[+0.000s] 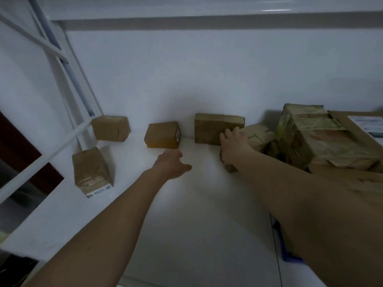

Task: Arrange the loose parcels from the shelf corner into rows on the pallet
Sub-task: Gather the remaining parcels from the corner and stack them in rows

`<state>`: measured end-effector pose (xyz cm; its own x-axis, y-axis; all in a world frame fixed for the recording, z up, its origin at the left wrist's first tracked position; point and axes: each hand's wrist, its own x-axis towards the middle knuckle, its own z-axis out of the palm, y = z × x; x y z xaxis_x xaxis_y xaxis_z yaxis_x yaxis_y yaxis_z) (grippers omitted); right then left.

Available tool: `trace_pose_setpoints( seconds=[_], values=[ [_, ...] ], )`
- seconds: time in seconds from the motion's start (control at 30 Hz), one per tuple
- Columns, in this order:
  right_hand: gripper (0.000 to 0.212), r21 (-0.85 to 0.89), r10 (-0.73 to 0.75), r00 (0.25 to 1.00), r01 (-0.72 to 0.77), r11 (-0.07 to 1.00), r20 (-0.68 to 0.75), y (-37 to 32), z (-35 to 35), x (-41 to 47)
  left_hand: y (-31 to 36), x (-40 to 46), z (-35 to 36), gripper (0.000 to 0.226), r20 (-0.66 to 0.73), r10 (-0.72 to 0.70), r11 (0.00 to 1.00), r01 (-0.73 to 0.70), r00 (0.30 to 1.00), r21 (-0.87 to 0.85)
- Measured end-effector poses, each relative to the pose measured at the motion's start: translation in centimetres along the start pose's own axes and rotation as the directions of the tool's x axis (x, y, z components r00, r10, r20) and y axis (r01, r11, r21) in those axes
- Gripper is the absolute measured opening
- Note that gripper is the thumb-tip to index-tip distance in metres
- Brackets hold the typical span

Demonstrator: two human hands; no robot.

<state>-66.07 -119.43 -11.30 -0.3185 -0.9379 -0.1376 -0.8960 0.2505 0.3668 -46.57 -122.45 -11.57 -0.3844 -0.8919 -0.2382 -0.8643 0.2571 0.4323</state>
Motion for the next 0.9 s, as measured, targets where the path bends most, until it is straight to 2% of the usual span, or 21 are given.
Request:
trace_pose_setpoints(
  seconds=[0.27, 0.43, 0.57, 0.63, 0.73, 0.8, 0.87, 0.9],
  values=[
    [0.077, -0.004, -0.029, 0.997, 0.029, 1.000, -0.065, -0.2, 0.2, 1.7, -1.5, 3.3, 0.0, 0.074, 0.055, 0.036, 0.998, -0.034, 0.998, -0.045],
    [0.061, 0.037, -0.119, 0.982, 0.126, 0.991, -0.150, -2.3, -0.4, 1.0, -2.4, 3.9, 0.1, 0.082, 0.096, 0.040, 0.997, -0.033, 0.995, -0.070],
    [0.087, -0.012, -0.259, 0.945, 0.262, 0.965, -0.202, -6.2, -0.5, -0.8, -2.7, 3.9, -0.4, 0.065, 0.118, -0.037, 0.958, 0.069, 0.992, -0.278],
    [0.083, -0.013, -0.313, 0.910, 0.322, 0.947, -0.270, -8.1, -0.8, -1.6, -2.8, 3.5, -0.5, 0.053, 0.157, -0.109, 0.902, 0.164, 0.982, -0.400],
    [0.083, 0.076, -0.341, 0.901, 0.372, 0.925, -0.267, -9.7, -1.2, -2.7, -3.4, 2.6, -0.4, 0.048, 0.214, -0.162, 0.830, 0.251, 0.963, -0.498],
    [0.094, 0.275, -0.337, 0.930, 0.366, 0.889, -0.150, -9.1, -1.9, -3.5, -3.9, 2.1, -0.3, 0.051, 0.234, -0.176, 0.784, 0.280, 0.956, -0.554],
    [0.087, 0.482, -0.291, 0.955, 0.278, 0.831, -0.051, -7.3, -2.7, -3.8, -4.4, 1.6, -0.2, 0.056, 0.265, -0.198, 0.718, 0.324, 0.944, -0.616],
    [0.076, 0.519, -0.216, 0.975, 0.207, 0.829, -0.044, -6.2, -2.9, -3.6, -4.6, 1.4, -0.2, 0.061, 0.288, -0.204, 0.683, 0.347, 0.936, -0.643]
  ],
)
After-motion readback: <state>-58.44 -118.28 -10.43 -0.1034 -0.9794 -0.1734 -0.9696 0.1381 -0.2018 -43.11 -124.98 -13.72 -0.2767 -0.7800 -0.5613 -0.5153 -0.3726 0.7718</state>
